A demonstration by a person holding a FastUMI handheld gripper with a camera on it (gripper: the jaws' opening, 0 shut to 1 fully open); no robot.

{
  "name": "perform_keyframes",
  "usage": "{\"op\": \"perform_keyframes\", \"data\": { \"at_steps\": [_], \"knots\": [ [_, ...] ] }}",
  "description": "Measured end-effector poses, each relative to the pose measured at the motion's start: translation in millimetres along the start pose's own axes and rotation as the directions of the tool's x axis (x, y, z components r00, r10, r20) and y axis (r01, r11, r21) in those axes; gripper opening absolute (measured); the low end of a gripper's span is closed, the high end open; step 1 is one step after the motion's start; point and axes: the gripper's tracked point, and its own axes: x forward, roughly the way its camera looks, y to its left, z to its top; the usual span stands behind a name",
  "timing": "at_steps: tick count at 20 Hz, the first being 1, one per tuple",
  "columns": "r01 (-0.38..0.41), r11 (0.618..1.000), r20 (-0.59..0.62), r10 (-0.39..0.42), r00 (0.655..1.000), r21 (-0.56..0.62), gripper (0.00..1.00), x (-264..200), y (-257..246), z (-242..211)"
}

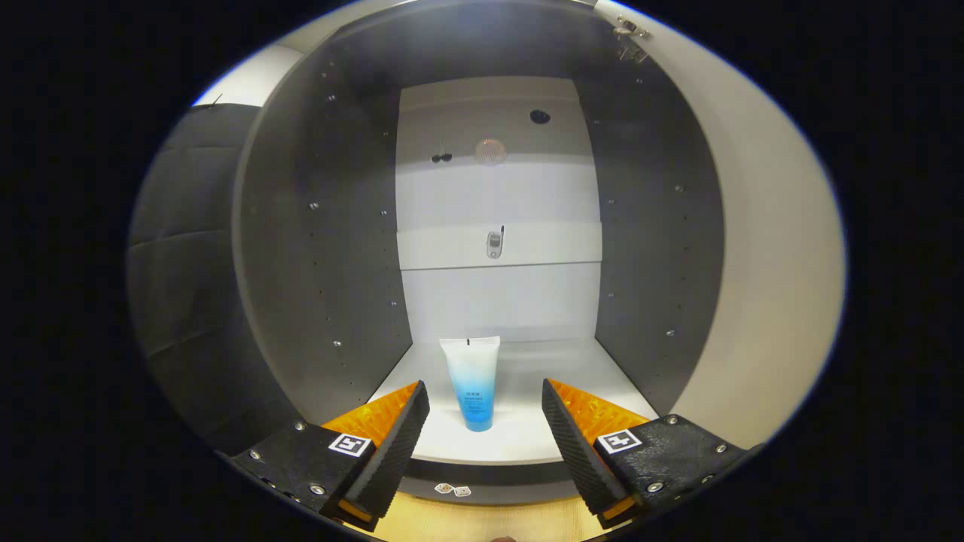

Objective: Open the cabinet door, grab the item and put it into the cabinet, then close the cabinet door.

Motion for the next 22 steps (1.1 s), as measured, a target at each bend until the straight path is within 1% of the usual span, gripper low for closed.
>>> {"op": "perform_keyframes", "data": {
  "at_steps": [4,6,10,12,15,22],
  "knots": [
    [0.000,1.000,0.045,0.001,0.999,-0.004,0.93,-52,-1,7],
    [0.014,1.000,0.069,-0.012,0.998,-0.025,0.93,-81,-4,8],
    [0.020,0.998,0.103,-0.014,0.995,-0.062,0.93,-136,-5,-2],
    [0.030,0.997,0.108,-0.022,0.994,-0.074,0.93,-162,-10,-9],
    [0.028,0.998,0.105,-0.022,0.994,-0.056,0.93,-198,-16,-23],
    [0.057,0.998,0.097,-0.052,0.994,-0.042,0.93,-274,-40,-45]
  ]
}}
